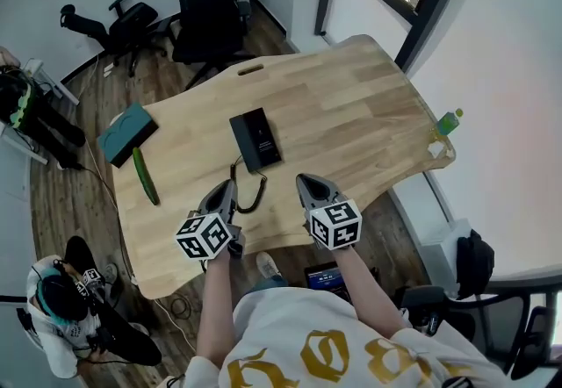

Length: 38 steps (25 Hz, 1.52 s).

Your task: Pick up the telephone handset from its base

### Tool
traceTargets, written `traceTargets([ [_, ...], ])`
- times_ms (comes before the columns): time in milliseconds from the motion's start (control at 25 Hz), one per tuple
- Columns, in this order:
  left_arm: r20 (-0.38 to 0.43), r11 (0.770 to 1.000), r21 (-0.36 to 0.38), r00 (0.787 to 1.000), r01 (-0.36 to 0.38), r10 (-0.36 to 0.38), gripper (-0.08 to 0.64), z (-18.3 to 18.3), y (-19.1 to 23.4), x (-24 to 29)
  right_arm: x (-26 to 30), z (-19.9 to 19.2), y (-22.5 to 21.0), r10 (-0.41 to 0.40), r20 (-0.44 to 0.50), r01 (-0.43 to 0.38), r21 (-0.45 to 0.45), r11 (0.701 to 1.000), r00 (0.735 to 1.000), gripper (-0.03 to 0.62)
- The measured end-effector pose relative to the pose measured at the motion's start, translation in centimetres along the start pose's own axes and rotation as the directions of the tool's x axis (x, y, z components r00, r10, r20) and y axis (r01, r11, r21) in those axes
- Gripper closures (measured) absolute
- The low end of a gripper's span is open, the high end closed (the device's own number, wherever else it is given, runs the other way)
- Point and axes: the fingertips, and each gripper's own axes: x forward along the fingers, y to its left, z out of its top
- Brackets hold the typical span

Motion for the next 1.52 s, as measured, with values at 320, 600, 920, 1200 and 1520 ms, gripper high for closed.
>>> traceTargets([
  [320,-0.028,0.997,0.07,1.0,0.015,-0.013,0.554,2.4,3.7,5.4,6.3,0.8,-2.3,-0.05,-0.035,0.05,0.015,0.999,0.998,0.588],
  [600,-0.073,0.995,0.08,0.996,0.062,-0.056,0.554,2.2,5.4,7.7,9.3,-0.3,-2.3,-0.067,-0.073,0.07,0.03,0.997,0.995,0.588],
  [920,-0.089,0.996,0.042,0.993,0.078,-0.074,0.554,2.2,6.0,8.4,9.0,0.5,-2.6,-0.1,-0.055,0.103,0.043,0.994,0.993,0.588],
  [1200,-0.081,0.998,0.022,0.996,0.051,-0.049,0.554,3.4,6.6,9.3,9.0,1.9,-3.5,-0.127,-0.014,0.127,0.022,0.992,0.992,0.588],
  [1520,-0.081,0.999,-0.012,0.996,0.04,-0.041,0.554,3.7,7.2,10.0,10.2,2.8,-3.5,-0.108,-0.012,0.108,-0.007,0.994,0.994,0.588],
])
